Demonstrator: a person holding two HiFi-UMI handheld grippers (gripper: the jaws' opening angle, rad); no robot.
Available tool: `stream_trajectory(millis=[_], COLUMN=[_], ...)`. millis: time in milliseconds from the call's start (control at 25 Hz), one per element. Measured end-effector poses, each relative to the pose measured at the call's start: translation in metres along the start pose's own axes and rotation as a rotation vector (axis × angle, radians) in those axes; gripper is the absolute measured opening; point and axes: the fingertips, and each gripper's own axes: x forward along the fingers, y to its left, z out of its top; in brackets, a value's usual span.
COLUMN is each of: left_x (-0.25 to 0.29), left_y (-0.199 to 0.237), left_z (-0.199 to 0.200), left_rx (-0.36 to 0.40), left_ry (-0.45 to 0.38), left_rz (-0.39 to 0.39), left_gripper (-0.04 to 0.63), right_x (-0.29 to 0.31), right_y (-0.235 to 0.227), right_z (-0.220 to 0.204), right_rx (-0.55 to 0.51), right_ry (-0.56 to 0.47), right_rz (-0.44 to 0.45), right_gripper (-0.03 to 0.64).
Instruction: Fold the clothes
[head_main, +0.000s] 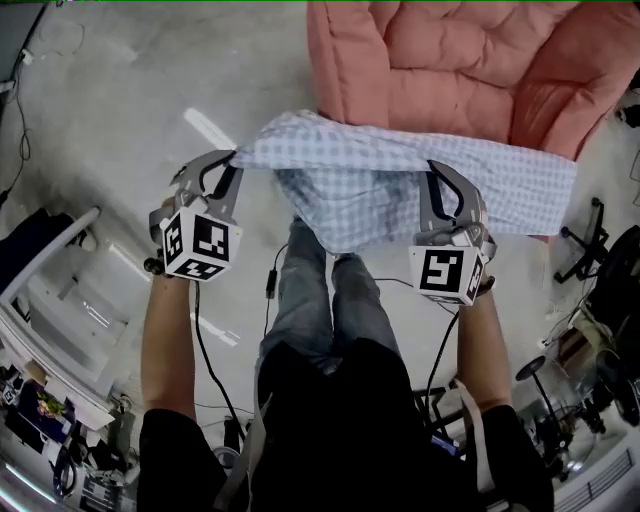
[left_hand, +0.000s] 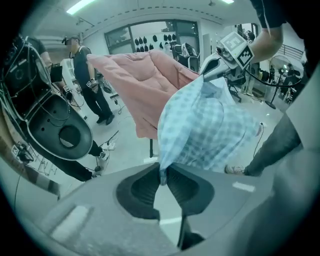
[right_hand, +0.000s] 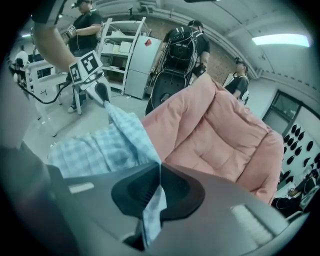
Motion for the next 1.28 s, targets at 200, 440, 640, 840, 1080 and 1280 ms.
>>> stream_trajectory(millis=[200,440,640,840,1080,1280], left_x=[-0.031,-0.049,-0.06,-0.064,-0.052,-0.039], left_y=[-0.021,-0.057,-0.093,-0.114,-0.12,-0.124], left_z=[-0.017,-0.049,-0.076,-0.098,-0.116,-0.124], left_rx=[-0.053,-0.158,-0.22,-0.283,-0.275,-0.282], left_ry=[0.026,0.067,0.085,0.114,0.156,0.181], left_rz=[0.076,0.114,0.111,0.114,0.109,0.108], left_gripper=[0.049,0.049,0.049,0.049,0.049,0.055], right_x=[-0.037,-0.063,-0.08,-0.094,-0.097,-0.095], right_y=[0.005,0.044,0.073,0.098,0.126,0.146], right_z=[0.021,0.0,-0.009,-0.026,-0.044,-0.058], right_rx=[-0.008,-0.055,-0.055,-0.141,-0.204,-0.249], right_ry=[-0.054,-0.072,-0.071,-0.056,-0.047,-0.015], right_rz=[0.029,0.122,0.181,0.245,0.321,0.337], right_gripper=[0.009,0.009,0.009,0.009,0.009,0.009])
